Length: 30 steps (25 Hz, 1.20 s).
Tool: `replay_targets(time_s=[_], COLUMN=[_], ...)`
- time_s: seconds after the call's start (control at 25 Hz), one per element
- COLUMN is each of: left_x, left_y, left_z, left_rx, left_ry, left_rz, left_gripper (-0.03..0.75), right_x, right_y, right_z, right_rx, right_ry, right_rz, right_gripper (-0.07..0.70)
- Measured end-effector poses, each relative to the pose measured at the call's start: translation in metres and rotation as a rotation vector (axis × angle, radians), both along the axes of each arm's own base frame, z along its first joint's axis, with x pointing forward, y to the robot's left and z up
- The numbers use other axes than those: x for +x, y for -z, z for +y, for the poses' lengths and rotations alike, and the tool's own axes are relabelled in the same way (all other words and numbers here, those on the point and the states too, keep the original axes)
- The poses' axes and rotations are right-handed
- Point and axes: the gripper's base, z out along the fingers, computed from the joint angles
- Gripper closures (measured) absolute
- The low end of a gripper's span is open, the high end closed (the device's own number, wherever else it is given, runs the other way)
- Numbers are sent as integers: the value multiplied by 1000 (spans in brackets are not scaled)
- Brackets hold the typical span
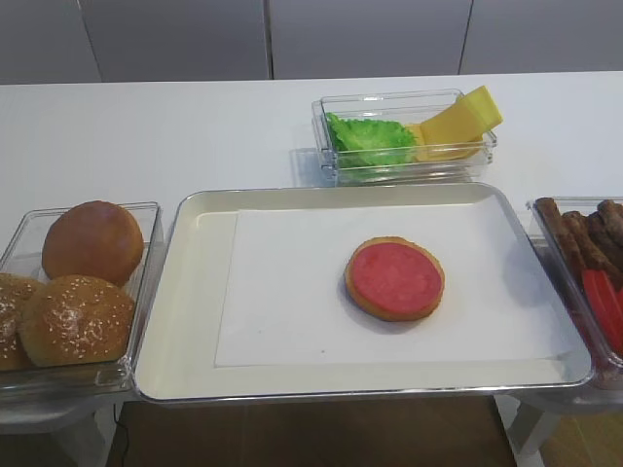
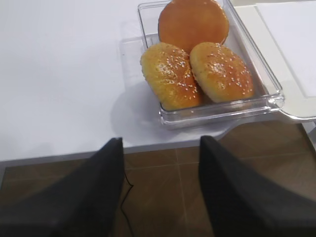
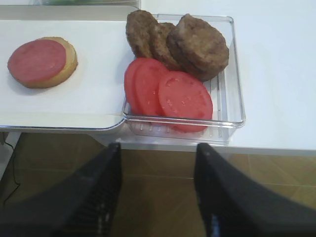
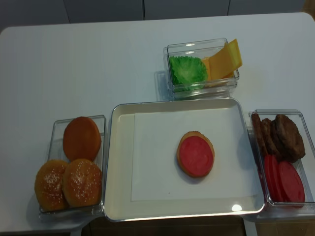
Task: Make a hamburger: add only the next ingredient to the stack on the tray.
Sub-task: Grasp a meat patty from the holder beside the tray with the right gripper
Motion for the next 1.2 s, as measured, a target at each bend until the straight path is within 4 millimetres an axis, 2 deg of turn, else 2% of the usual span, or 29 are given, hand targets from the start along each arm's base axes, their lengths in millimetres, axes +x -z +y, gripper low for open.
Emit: replay_targets(time_s=[0.32,0.56,0.72,0.88,1.0,1.2], left_x=[0,0,0,0,0,0], left_y=[0,0,0,0,0,0], left_z=[0,0,0,0,0,0], left_rx=[0,0,0,0,0,0], left_ry=[0,0,0,0,0,0], left_rz=[0,0,0,0,0,0], left_gripper=[346,346,346,346,346,346], right_x=[0,-4,5,28,53,106], right_y=[-4,-28,-55,-80,-93,-105], right_z=[4,6,7,9,11,16], right_rx=[42,87,96,114,131,126], right_ry=[-22,-37,-39,-24,-7,8], right_rz=[-27,-109,-110,-73,-6,130], right_gripper=[279,279,279,279,279,279])
